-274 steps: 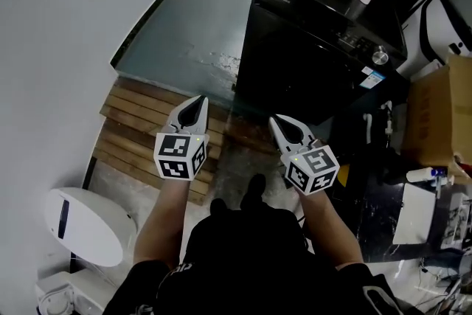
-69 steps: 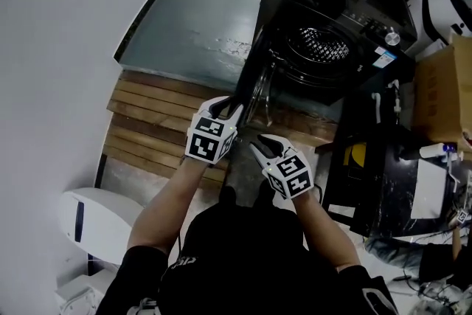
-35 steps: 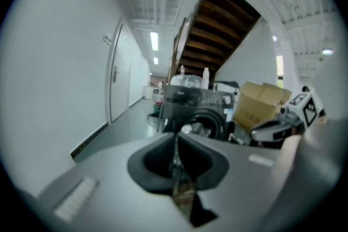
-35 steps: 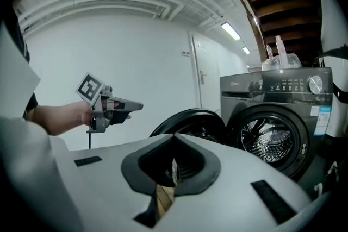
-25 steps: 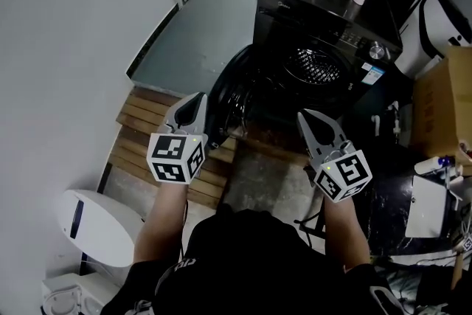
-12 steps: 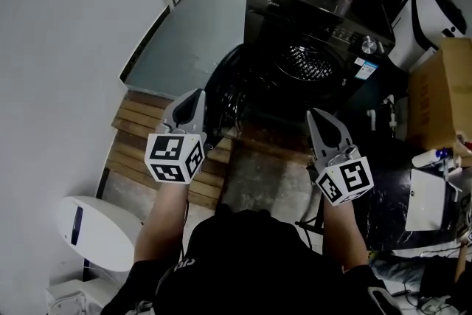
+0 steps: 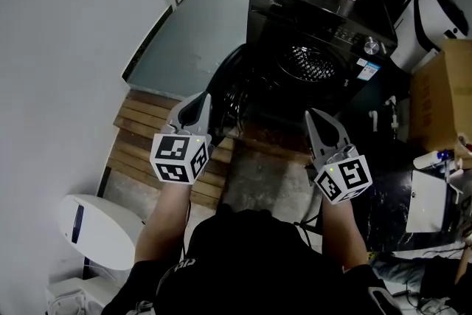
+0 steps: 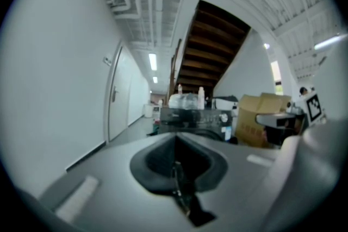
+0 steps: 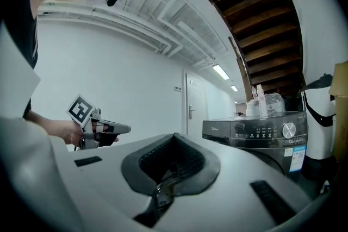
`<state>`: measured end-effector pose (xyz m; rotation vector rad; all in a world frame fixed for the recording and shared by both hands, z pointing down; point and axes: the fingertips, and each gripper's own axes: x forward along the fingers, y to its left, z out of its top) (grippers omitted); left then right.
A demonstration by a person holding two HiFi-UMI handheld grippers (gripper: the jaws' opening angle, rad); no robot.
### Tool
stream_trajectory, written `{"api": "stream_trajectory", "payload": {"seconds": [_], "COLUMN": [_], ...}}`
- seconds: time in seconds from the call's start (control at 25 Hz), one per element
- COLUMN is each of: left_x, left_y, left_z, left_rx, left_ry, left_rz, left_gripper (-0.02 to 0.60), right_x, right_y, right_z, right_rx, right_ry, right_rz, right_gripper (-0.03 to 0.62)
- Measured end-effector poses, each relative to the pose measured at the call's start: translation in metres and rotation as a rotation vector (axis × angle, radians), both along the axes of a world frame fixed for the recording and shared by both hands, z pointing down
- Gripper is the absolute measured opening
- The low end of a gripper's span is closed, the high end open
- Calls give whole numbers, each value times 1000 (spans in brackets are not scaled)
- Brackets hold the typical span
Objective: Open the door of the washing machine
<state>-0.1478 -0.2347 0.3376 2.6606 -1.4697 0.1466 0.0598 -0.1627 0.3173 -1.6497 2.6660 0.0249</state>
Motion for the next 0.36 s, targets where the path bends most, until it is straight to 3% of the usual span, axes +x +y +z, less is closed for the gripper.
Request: {"api": "stream_trajectory", "payload": {"seconds": [0.36], "left_x": [-3], "left_y": [0], "left_z": [3], "left_rx": [-7], "left_ry": [-2], "left_rz": [-6], "left_gripper": [9], "right_x": [-5], "right_y": [-3], "right_z": [2], "right_rx": [-13], "right_ry": [-11], "right_rz": [-9], "right_gripper": [-8]}}
